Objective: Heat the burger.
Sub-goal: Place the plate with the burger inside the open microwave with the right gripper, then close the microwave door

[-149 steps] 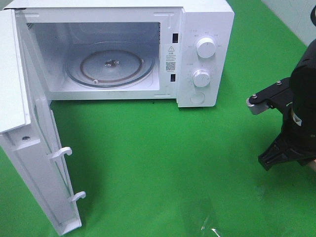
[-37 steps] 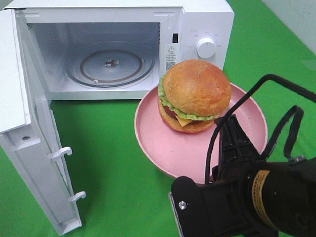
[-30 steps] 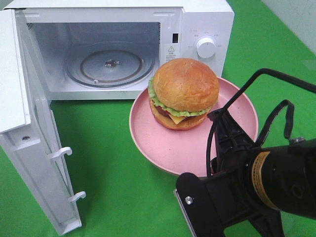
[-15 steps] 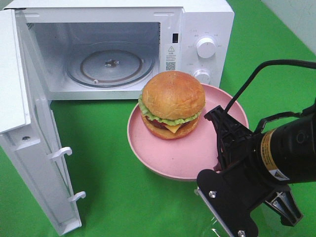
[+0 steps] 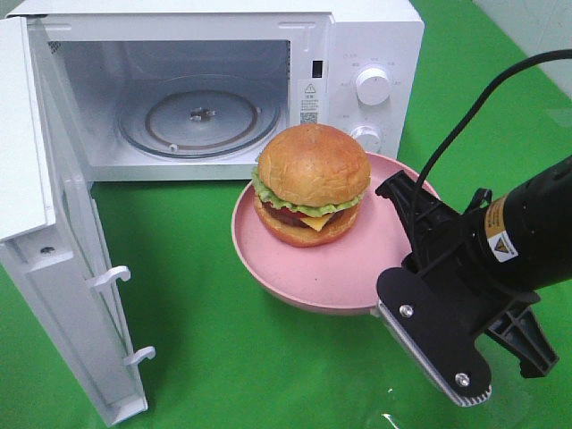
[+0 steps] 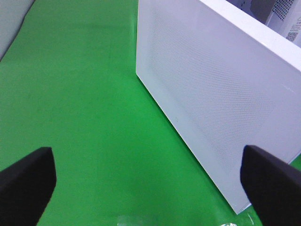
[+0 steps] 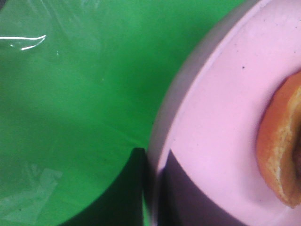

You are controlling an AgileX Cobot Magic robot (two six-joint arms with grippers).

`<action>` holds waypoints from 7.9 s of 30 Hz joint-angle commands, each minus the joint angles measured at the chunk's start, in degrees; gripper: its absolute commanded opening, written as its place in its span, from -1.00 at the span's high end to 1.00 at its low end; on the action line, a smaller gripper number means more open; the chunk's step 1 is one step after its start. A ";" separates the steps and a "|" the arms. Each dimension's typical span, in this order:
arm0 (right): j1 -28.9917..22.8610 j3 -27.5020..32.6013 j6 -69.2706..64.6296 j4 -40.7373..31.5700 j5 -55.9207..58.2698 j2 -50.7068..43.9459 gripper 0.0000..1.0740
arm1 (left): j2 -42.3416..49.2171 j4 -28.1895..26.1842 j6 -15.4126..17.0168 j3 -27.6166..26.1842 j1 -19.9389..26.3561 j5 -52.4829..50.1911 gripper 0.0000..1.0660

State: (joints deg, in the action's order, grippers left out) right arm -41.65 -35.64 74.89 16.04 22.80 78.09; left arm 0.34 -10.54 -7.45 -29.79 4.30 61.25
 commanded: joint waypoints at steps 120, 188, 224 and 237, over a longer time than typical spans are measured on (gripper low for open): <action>0.74 -82.39 -14.21 -2.29 13.81 57.81 1.00 | 0.34 -0.06 0.23 0.11 -0.11 0.11 -0.87; 1.03 -70.70 -12.89 -7.56 8.65 52.20 -0.17 | 0.34 -0.06 0.23 0.11 -0.11 0.11 -0.87; 0.97 -29.45 -36.15 -6.76 3.32 17.36 -0.39 | 0.34 -0.06 0.23 0.11 -0.11 0.11 -0.87; 0.97 -17.30 -65.43 -7.68 7.68 -1.15 -0.39 | 0.34 -0.06 0.23 0.11 -0.11 0.11 -0.87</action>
State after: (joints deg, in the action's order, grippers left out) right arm -40.74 -53.34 11.34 8.71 29.68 77.98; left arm 0.34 -10.54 -7.45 -29.79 4.30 61.25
